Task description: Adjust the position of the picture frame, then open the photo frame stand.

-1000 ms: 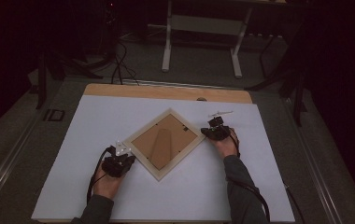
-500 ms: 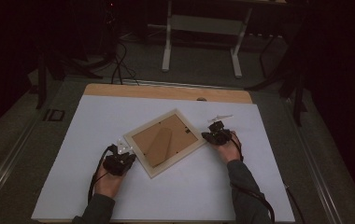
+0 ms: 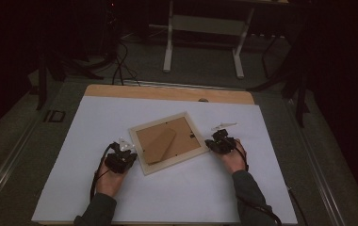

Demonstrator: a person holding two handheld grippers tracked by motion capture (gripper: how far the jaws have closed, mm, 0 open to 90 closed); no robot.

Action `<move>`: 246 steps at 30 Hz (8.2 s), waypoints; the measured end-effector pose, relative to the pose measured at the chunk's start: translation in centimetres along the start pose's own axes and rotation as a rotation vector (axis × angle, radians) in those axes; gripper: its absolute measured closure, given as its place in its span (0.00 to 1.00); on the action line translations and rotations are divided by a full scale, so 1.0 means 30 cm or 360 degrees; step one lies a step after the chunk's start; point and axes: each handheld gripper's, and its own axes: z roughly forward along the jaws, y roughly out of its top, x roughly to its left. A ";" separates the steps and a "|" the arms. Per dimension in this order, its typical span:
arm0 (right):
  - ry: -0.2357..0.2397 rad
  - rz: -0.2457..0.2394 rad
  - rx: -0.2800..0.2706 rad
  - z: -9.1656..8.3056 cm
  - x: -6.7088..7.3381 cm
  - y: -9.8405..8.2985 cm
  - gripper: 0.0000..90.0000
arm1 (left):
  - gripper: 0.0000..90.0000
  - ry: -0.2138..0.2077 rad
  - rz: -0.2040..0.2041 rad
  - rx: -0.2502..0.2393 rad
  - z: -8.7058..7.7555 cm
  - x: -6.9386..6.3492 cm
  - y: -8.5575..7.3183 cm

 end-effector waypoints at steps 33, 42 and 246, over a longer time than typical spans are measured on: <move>0.0040 0.0008 -0.0097 -0.089 0.068 -0.142 1.00 | 1.00 -0.0037 -0.0054 -0.0085 0.011 0.019 -0.013; 0.0057 0.0026 -0.0097 -0.096 0.070 -0.150 1.00 | 1.00 -0.0038 -0.0032 -0.0080 0.001 0.007 -0.022; 0.0245 -0.0076 -0.0235 -0.172 0.117 -0.152 0.72 | 0.49 -0.0754 -0.0040 0.0006 0.040 0.065 0.234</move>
